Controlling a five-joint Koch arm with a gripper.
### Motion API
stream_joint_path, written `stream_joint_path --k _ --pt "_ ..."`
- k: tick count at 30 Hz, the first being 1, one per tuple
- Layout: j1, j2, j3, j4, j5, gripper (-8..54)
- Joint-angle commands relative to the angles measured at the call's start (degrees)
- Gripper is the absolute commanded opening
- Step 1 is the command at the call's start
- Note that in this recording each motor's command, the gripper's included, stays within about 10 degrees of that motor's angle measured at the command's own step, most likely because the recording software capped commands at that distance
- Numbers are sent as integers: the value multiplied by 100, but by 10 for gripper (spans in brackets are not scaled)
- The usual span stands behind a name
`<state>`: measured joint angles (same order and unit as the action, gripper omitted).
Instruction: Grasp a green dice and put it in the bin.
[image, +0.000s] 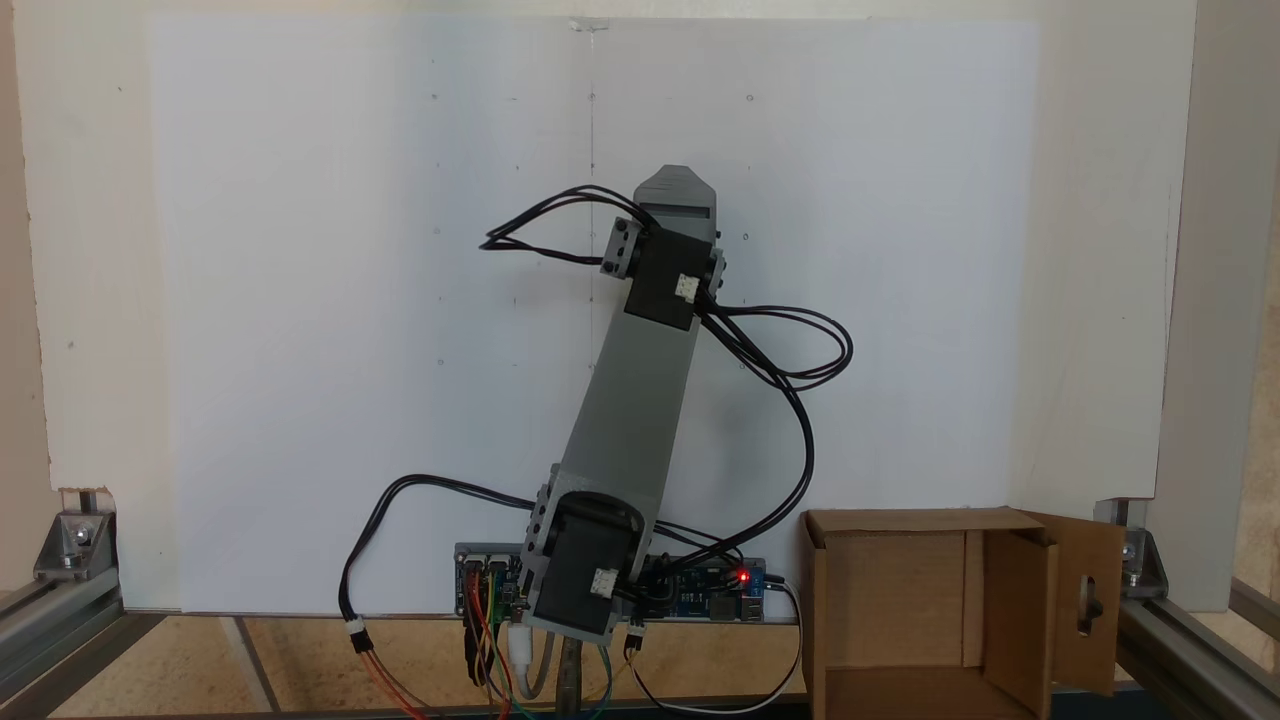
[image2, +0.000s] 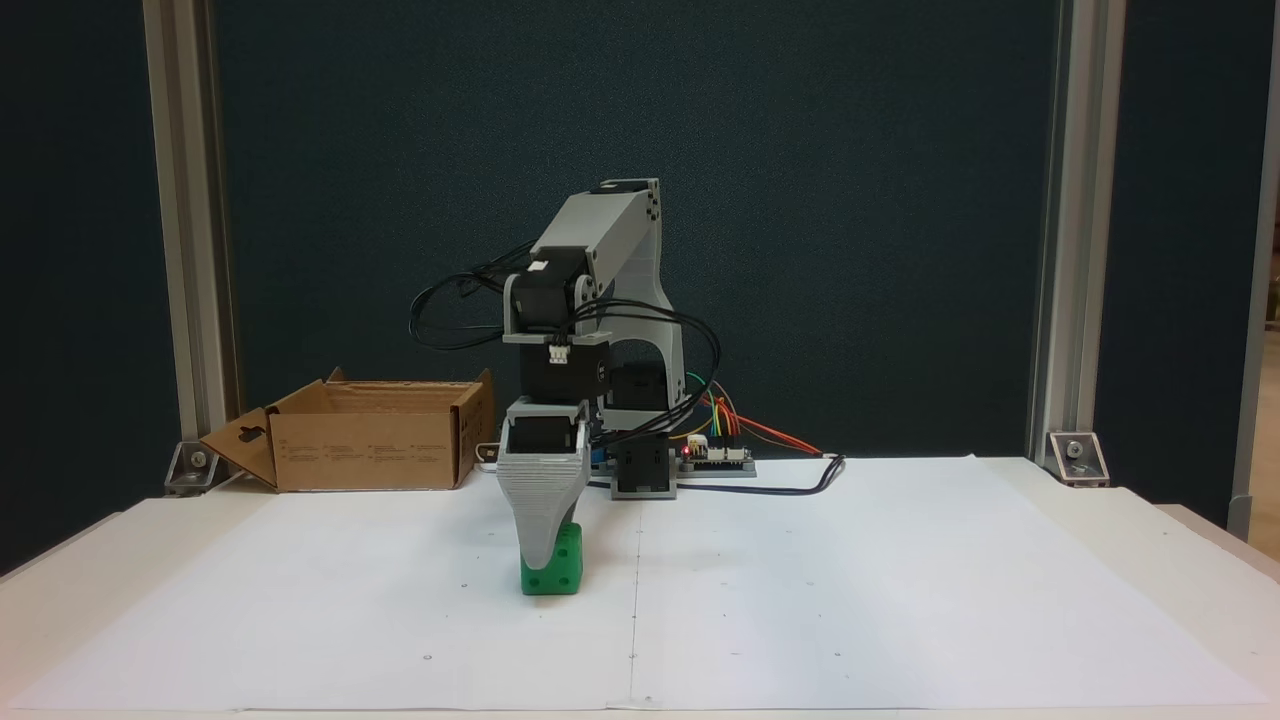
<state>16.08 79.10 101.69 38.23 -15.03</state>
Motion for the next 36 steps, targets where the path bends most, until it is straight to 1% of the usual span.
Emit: stream_joint_path --k 1,17,26,28,30,36 --pt "-62 0 -114 -88 176 415" --pt "-158 -360 -105 -237 149 414" --pt "-158 -396 -105 -290 141 414" --pt "-158 -396 -105 -299 141 411" --pt "-149 -404 -105 -299 132 396" --pt "-114 -404 -105 -308 114 394"
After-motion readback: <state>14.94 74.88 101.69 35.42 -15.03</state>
